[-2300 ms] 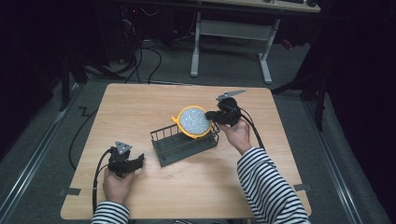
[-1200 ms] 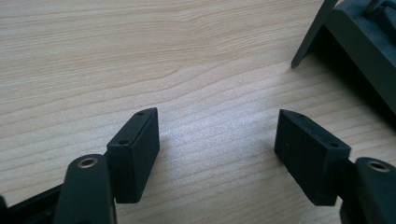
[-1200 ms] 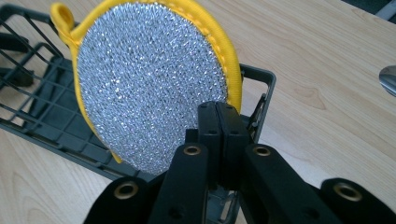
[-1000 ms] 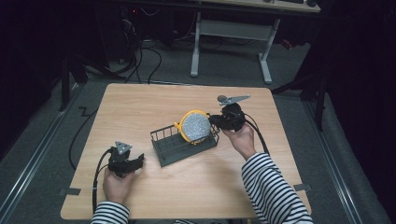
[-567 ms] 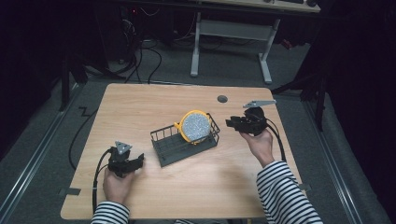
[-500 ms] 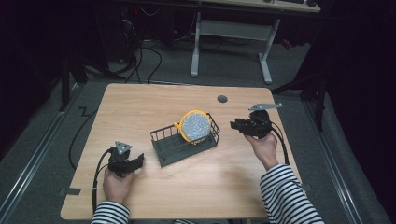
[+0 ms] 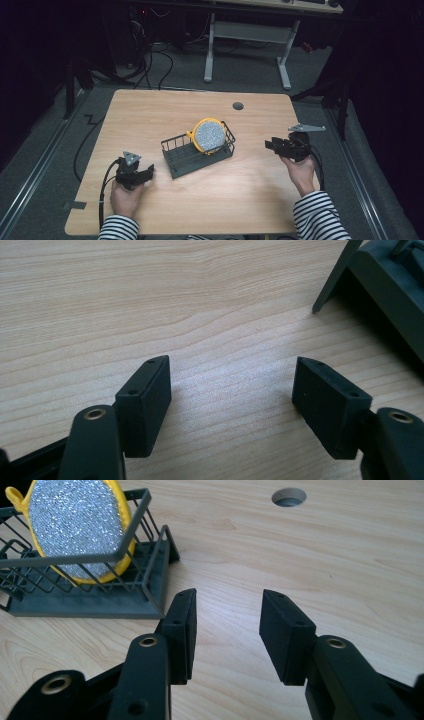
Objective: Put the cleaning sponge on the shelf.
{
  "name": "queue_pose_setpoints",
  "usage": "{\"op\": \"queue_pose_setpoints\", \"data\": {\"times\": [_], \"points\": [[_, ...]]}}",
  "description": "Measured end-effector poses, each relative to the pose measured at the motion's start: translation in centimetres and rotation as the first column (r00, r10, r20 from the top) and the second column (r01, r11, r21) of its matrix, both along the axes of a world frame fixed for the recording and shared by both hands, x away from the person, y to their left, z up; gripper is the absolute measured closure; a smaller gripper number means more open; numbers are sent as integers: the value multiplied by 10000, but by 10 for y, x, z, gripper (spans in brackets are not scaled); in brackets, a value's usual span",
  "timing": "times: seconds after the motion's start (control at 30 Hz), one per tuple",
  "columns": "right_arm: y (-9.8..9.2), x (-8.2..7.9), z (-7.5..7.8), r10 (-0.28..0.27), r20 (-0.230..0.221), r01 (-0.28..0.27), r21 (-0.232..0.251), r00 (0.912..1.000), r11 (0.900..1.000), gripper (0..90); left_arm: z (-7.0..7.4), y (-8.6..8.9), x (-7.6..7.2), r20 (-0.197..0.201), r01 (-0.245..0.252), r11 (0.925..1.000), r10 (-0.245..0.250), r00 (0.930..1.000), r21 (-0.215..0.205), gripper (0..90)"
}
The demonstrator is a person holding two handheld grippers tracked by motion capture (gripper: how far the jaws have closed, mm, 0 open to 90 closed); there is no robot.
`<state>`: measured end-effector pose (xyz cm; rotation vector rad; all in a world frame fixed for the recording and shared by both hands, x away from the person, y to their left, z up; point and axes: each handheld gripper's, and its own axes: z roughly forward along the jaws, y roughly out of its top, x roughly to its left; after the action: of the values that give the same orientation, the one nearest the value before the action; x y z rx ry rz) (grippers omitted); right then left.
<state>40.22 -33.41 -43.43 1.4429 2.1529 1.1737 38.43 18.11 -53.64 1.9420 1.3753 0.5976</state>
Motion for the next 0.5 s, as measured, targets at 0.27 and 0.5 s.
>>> {"op": "queue_pose_setpoints", "data": {"times": [0.27,0.5], "points": [[-17,-13,-14,-543,54,542,146,9985,9984,556,0,0,0,0,-1,10000,1,10000,0,323],[-28,-26,-34,-954,76,952,266,9954,9951,534,0,0,0,1,-8,10000,8,10000,9,321]]}}
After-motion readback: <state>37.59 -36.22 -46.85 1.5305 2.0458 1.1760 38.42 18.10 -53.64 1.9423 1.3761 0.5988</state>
